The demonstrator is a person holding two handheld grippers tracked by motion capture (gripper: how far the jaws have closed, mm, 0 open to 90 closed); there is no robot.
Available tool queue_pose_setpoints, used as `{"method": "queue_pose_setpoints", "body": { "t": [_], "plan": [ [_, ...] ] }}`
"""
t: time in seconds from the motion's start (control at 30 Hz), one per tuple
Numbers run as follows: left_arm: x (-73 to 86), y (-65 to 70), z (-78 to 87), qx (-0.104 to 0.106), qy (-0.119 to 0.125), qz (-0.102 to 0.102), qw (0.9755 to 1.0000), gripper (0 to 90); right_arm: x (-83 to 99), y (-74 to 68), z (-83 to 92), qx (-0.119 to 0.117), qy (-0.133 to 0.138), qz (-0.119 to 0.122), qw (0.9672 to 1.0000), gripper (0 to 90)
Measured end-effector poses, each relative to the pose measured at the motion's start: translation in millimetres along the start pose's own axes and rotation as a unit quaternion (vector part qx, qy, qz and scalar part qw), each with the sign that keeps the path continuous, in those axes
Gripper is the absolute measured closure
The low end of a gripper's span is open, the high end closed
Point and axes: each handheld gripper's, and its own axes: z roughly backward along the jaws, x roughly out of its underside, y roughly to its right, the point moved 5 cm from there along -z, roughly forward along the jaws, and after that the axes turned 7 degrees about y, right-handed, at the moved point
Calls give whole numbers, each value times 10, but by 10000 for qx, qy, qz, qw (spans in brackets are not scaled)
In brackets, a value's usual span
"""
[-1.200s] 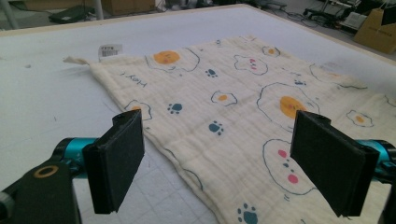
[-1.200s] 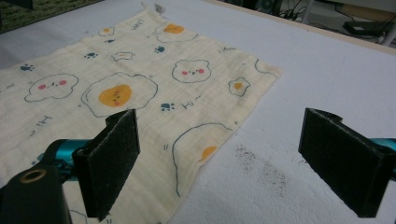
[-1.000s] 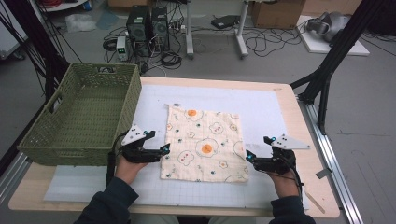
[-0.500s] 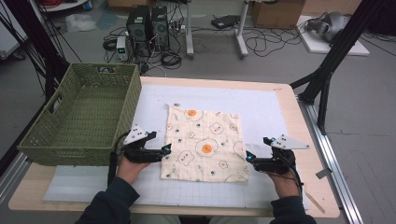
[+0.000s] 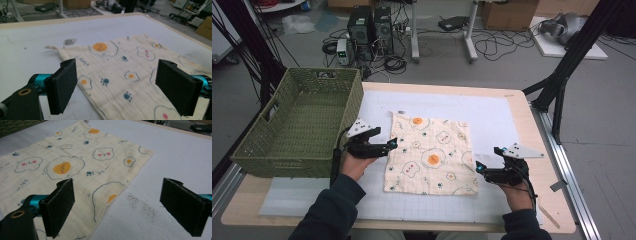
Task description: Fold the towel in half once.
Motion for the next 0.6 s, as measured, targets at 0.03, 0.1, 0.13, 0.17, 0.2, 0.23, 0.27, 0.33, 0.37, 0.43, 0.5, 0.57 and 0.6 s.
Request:
{"method": "queue_pose_setpoints", "body": {
  "t": [0.03, 0.1, 0.13, 0.17, 0.2, 0.23, 0.27, 0.33, 0.37, 0.43, 0.5, 0.57, 0.6],
  "plan": [
    [-27, -11, -26, 22, 35, 34, 10000, 184, 3, 2, -8, -5, -13, 12, 10000, 117],
    [-58, -35, -91, 23, -30, 40, 10000, 185, 8, -7, -21, -35, -52, 7, 10000, 117],
    [-69, -47, -127, 30, -69, 46, 10000, 187, 10, -7, -29, -44, -62, 24, 10000, 117],
    [-82, -60, -164, 44, -78, 65, 9999, 189, 10, -11, -34, -60, -67, 27, 10000, 117],
    [-92, -74, -203, 25, -140, 59, 9999, 197, 10, -12, -37, -57, -72, 27, 10000, 117],
    [-107, -87, -239, 23, -171, 36, 9998, 197, 9, -13, -37, -60, -65, 27, 10000, 117],
    [-124, -97, -273, 14, -201, 42, 9998, 200, 8, -14, -35, -66, -66, 8, 10000, 117],
    [-158, -117, -337, 2, -234, 9, 9997, 208, 7, -6, -29, -63, -47, 10, 10000, 117],
    [-174, -127, -370, -35, -236, -7, 9997, 214, 6, -6, -27, -70, -47, -15, 10000, 117],
    [-202, -146, -433, -91, -279, -31, 9996, 231, 8, -2, -28, -76, -58, -36, 9999, 117],
    [-232, -163, -492, -137, -322, -41, 9994, 243, 10, 5, -33, -99, -63, -30, 9999, 117],
    [-256, -185, -553, -173, -399, -98, 9990, 248, 10, 7, -42, -103, -59, -50, 9999, 117],
    [-264, -204, -584, -202, -428, -107, 9988, 254, 12, 4, -46, -113, -74, -69, 9999, 117]
  ]
}}
